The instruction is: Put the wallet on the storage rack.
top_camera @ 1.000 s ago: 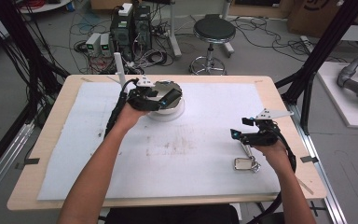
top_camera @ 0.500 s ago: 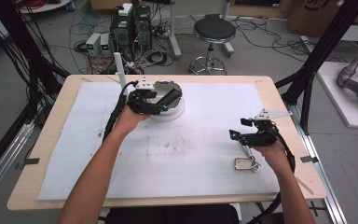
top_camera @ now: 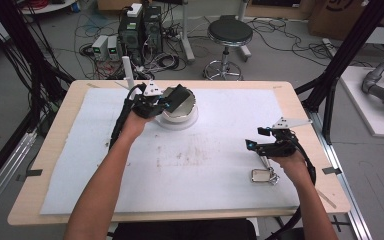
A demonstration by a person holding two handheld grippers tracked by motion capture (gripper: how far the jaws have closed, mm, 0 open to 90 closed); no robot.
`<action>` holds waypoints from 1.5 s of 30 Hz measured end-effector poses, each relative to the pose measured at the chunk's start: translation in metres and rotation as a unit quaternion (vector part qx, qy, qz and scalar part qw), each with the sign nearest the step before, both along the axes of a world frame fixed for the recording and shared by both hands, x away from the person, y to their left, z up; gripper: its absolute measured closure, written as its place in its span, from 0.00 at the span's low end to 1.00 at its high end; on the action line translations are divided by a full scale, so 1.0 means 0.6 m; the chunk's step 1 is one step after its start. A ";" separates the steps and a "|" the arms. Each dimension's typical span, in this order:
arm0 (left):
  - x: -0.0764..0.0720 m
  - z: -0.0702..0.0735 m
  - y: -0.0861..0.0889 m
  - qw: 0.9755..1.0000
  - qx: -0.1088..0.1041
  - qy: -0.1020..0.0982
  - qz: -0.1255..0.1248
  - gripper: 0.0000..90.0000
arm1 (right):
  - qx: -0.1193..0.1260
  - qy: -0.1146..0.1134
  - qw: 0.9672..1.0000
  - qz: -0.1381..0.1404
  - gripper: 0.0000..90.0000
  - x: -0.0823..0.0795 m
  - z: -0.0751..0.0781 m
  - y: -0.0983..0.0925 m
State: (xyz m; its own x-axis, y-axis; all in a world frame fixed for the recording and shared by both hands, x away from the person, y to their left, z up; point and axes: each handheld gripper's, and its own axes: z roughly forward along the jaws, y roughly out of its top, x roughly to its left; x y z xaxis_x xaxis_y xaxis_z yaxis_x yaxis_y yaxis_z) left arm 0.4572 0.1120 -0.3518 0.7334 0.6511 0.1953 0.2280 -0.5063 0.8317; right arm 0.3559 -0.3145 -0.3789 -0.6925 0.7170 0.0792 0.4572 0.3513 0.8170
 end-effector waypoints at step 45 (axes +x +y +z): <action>-0.074 -0.004 0.090 0.979 -0.190 -0.002 0.075 0.20 | -0.040 -0.017 0.997 -0.057 0.24 0.000 0.008 -0.008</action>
State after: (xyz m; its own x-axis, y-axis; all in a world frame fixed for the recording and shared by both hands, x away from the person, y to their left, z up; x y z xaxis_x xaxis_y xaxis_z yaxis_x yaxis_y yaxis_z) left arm 0.4130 0.1661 -0.3544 0.6241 0.7773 -0.0800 0.2724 -0.1204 0.9546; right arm 0.3557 -0.3195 -0.3739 -0.6073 0.7945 -0.0037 0.4697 0.3628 0.8048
